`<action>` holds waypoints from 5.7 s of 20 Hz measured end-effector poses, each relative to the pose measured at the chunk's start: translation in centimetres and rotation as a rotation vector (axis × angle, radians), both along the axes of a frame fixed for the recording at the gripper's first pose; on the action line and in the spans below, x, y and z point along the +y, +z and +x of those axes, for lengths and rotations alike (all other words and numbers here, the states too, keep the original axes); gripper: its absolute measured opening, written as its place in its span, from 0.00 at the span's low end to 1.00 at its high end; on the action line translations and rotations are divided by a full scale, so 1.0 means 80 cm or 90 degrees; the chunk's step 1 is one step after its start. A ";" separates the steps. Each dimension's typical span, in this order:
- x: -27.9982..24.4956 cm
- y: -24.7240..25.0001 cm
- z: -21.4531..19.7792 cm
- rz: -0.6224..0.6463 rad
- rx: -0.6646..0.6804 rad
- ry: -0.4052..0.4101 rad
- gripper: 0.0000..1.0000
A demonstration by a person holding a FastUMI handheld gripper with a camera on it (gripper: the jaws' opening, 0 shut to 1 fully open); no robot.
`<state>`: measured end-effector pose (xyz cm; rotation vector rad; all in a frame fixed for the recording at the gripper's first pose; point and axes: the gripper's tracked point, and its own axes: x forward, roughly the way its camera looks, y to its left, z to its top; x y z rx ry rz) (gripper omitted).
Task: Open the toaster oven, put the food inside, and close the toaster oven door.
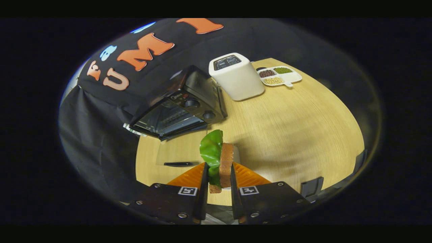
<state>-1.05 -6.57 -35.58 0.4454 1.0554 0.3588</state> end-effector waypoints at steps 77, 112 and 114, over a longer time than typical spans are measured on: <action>0.237 -0.142 -0.076 -0.338 -0.164 0.044 0.99; 0.274 0.031 0.108 -0.267 -0.323 -0.068 1.00; 0.272 0.036 0.117 -0.271 -0.332 -0.073 1.00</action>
